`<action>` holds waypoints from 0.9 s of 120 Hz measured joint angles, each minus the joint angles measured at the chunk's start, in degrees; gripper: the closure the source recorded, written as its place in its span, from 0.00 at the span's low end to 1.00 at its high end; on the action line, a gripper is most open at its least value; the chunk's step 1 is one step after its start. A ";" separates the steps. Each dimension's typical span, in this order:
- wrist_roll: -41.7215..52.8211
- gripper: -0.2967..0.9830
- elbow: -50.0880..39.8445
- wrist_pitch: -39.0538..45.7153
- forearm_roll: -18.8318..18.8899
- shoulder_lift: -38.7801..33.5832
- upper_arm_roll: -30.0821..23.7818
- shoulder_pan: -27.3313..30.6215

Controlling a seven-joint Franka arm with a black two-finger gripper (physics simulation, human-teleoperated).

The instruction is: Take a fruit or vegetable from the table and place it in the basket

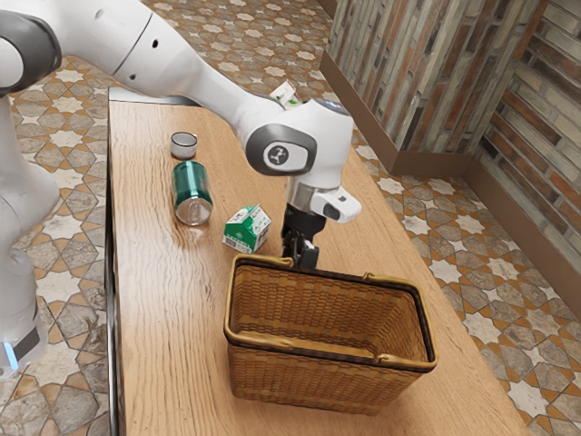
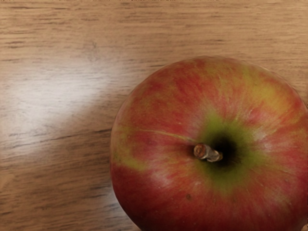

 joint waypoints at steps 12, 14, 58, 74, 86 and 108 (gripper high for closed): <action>0.15 0.23 0.10 0.69 -0.22 -0.06 -0.21 -0.21; 0.18 0.23 0.16 0.79 -0.28 -0.07 -0.25 -0.20; 0.70 0.23 0.32 3.08 -1.39 0.20 -0.43 -0.21; 0.98 0.23 0.32 3.67 -2.20 0.25 -0.43 -0.23; 1.16 0.23 0.32 3.92 -2.72 0.34 -0.43 -0.21; 1.57 0.23 0.32 4.17 -3.25 1.41 -0.43 -0.22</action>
